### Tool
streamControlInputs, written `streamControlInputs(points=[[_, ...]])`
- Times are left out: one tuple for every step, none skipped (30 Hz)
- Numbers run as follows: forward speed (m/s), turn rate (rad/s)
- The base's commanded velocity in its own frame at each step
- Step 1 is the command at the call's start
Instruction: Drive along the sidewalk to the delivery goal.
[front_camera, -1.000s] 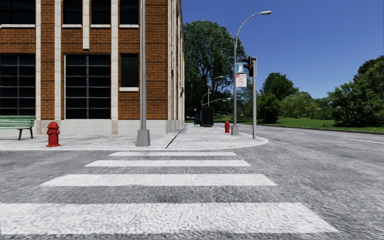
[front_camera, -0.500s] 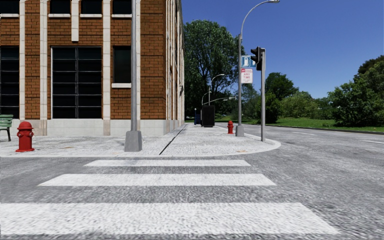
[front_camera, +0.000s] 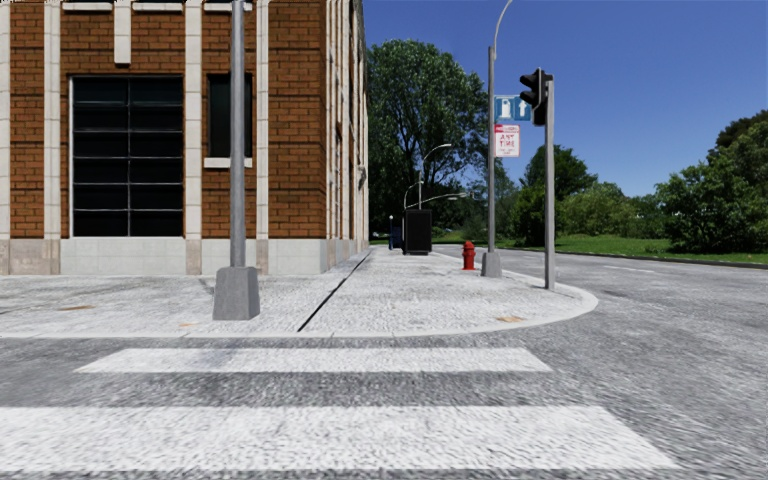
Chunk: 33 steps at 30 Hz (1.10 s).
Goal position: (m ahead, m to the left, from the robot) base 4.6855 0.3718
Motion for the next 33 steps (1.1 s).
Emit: streamControlInputs(points=[[2.0,0.0],[2.0,0.0],[2.0,0.0],[2.0,0.0],[2.0,0.0],[2.0,0.0],[2.0,0.0],[2.0,0.0],[2.0,0.0],[1.99,0.0],[1.91,0.0],[1.87,0.0],[1.87,0.0],[1.86,0.07],[1.86,0.14],[1.86,0.14],[1.86,0.2],[1.86,0.27],[1.86,0.29],[1.86,0.29],[1.85,0.29],[1.83,0.27],[1.83,0.27],[1.79,0.0],[1.74,0.0],[1.67,0.0],[1.67,0.0],[1.65,0.0],[1.48,0.0],[1.48,0.0],[1.46,0.0],[1.44,0.0],[1.41,0.0]])
